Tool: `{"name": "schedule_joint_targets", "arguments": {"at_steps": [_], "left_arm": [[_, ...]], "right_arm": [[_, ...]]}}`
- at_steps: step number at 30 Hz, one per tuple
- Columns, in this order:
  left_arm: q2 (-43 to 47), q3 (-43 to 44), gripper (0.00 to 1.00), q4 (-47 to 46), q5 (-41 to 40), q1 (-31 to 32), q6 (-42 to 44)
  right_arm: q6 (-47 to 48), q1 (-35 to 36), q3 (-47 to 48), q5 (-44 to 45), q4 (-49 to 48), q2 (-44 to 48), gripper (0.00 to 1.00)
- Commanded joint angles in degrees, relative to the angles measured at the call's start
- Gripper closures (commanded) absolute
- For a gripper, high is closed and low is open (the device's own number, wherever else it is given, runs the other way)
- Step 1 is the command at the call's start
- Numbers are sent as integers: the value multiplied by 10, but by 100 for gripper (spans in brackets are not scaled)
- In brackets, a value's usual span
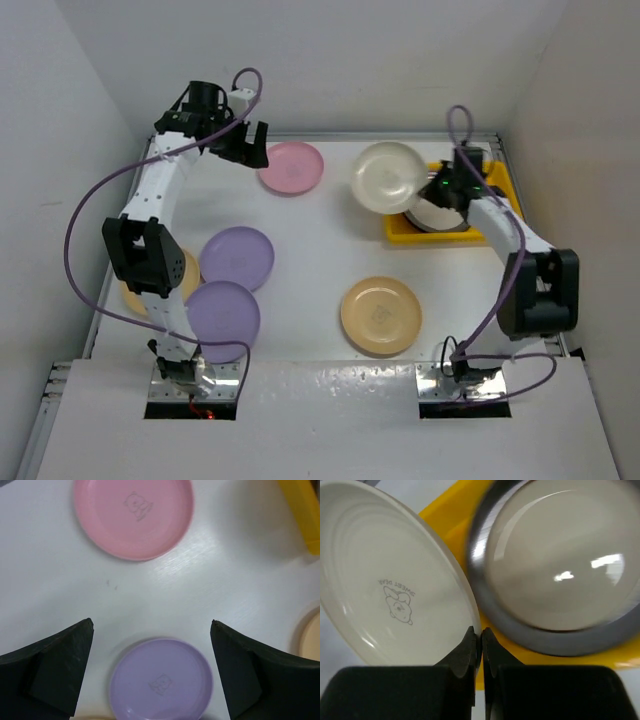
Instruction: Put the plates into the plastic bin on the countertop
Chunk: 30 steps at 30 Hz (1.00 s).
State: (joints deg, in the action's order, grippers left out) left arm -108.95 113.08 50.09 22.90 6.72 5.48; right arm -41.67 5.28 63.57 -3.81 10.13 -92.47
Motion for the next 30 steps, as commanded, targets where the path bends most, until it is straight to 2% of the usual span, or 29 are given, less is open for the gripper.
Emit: {"name": "schedule_joint_targets", "arguments": {"at_steps": [1,3,6,14,15,16,20,23,26,27,30], "left_arm": [[-3,3,0,-10,-48,-39,-4],[-3,-10,0,-10,-48,-57,-4],[-8,-15,0,-10,-48,-64,-4],[-1,-15,0,-10,-36,-64,-4],[6,-21,0,-10,-36,-64,-4],[14,-26,0,-10,-36,-64,1],[29,-31,0,-10,-41,-64,7],[43,-31,0,-10,-47,-64,13],[59,-31,0,-10,-66,-64,18],[65,-37,0,-10,-73,-64,18],[100,-58,0,-10,-100,-69,24]], "right_arm": [[-18,-107,-44,21,24,72,100],[17,-154,-56,18,44,76,100],[49,-180,-27,8,76,31,100],[57,-207,73,20,85,-92,98],[62,-209,87,19,89,-107,94],[69,-209,104,23,97,-125,80],[103,-208,117,51,100,-123,42],[134,-205,119,64,98,-98,22],[185,-164,132,62,139,-54,20],[200,-151,126,58,160,-7,20],[203,-71,48,40,188,89,23]]}}
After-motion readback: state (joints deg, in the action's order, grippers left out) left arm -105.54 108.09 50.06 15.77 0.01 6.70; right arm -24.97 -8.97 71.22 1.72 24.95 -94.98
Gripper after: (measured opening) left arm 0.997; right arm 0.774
